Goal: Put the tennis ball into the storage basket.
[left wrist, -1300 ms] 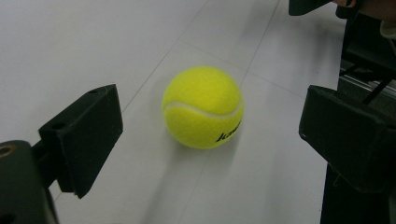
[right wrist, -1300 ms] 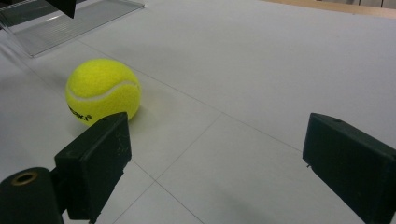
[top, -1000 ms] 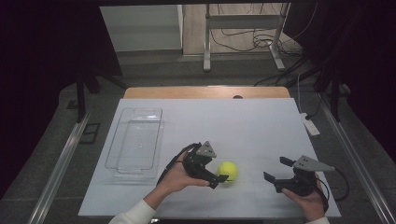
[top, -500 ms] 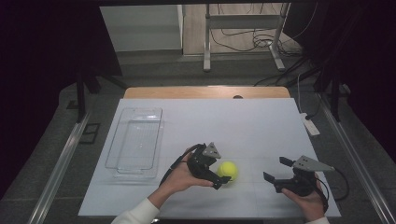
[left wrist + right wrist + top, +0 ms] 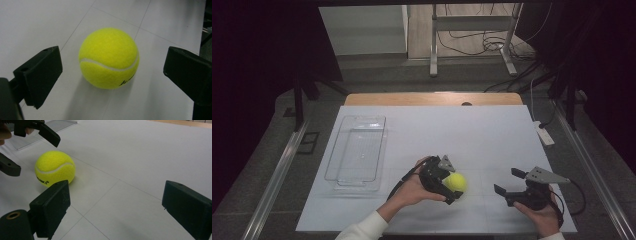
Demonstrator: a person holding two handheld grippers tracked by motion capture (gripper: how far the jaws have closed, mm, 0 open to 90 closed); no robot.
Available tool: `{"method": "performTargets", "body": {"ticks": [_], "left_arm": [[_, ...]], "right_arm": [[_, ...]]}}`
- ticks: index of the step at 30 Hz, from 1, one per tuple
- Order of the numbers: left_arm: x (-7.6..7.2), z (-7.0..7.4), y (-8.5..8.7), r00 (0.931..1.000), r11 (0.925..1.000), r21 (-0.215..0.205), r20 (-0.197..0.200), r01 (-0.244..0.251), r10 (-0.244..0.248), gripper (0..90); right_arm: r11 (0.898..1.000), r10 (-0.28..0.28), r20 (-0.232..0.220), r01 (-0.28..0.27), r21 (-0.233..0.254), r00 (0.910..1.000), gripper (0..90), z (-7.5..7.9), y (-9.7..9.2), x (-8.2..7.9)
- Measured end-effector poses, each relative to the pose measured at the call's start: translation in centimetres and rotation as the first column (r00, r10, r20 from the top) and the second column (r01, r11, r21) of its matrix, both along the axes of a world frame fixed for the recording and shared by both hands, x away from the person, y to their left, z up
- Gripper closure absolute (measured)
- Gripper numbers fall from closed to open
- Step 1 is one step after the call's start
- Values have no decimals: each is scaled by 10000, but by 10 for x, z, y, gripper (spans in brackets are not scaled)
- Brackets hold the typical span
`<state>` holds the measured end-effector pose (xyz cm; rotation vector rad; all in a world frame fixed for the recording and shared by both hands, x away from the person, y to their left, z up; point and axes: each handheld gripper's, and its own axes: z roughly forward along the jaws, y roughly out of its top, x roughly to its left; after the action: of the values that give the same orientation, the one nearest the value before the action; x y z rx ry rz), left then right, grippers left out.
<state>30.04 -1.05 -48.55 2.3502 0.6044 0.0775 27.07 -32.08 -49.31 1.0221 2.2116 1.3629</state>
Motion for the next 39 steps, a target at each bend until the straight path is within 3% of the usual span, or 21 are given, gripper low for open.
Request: {"method": "performTargets", "body": {"ticks": [16,20,26,39], "left_arm": [[4,-13,-16,9996,9991,404,-249,158,-148,40],[4,-14,-17,9998,9981,613,-223,-4,17,85],[4,-14,-13,9998,9980,605,-129,-157,165,255],[1,-10,-12,10000,9983,577,84,-42,37,268]], "right_arm": [[10000,-21,7,21,-4,10000,81,0,-1,0],[10000,-10,15,10,-1,10000,81,0,-1,0],[10000,-19,15,19,-7,10000,81,0,-1,0],[10000,-42,31,42,11,10000,82,0,-1,0]]}}
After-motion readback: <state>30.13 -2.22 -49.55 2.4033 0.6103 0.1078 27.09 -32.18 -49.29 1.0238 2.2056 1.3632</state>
